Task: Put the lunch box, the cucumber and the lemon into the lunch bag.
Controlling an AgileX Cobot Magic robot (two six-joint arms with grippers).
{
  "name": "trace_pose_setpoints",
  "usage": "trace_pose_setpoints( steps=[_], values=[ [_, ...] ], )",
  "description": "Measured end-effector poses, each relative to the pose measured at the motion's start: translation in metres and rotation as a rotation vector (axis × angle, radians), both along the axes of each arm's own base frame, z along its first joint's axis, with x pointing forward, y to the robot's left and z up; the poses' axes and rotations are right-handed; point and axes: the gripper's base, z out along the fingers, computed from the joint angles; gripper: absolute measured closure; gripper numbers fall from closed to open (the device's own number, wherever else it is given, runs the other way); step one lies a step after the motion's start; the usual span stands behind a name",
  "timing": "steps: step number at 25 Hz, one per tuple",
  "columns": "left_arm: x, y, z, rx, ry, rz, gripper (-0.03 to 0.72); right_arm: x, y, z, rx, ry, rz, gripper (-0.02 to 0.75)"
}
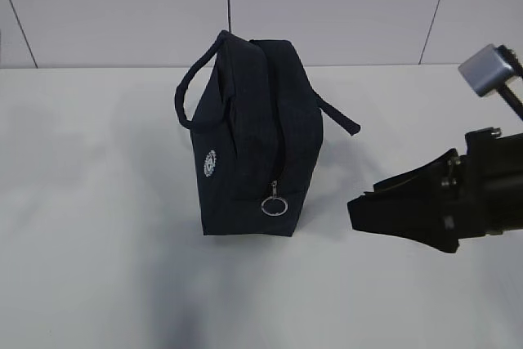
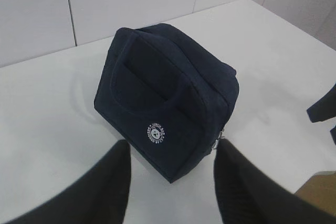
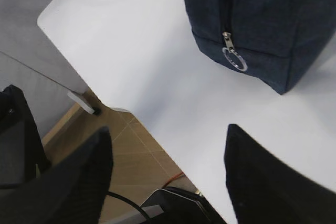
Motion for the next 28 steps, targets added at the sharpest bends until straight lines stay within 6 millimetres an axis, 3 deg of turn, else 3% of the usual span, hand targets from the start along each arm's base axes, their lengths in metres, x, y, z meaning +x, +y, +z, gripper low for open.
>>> trace_pose_setpoints(
  steps=[6,10,19,28],
  values=[
    [-0.002,0.0,-0.002,0.012,0.024,-0.014,0.316,0.018,0.002,-0.023,-0.089,-0.173,0.112,0.232],
    [-0.002,0.0,-0.003,0.018,0.028,-0.016,0.322,0.024,0.004,-0.03,-0.067,-0.176,0.113,0.232],
    [-0.001,0.002,-0.004,0.06,0.01,-0.011,0.376,0.034,0.013,-0.052,-0.046,-0.376,0.309,0.232],
    [0.001,0.002,-0.002,0.051,-0.016,0.003,0.379,0.06,0.02,-0.086,0.039,-0.321,0.271,0.231]
  ],
)
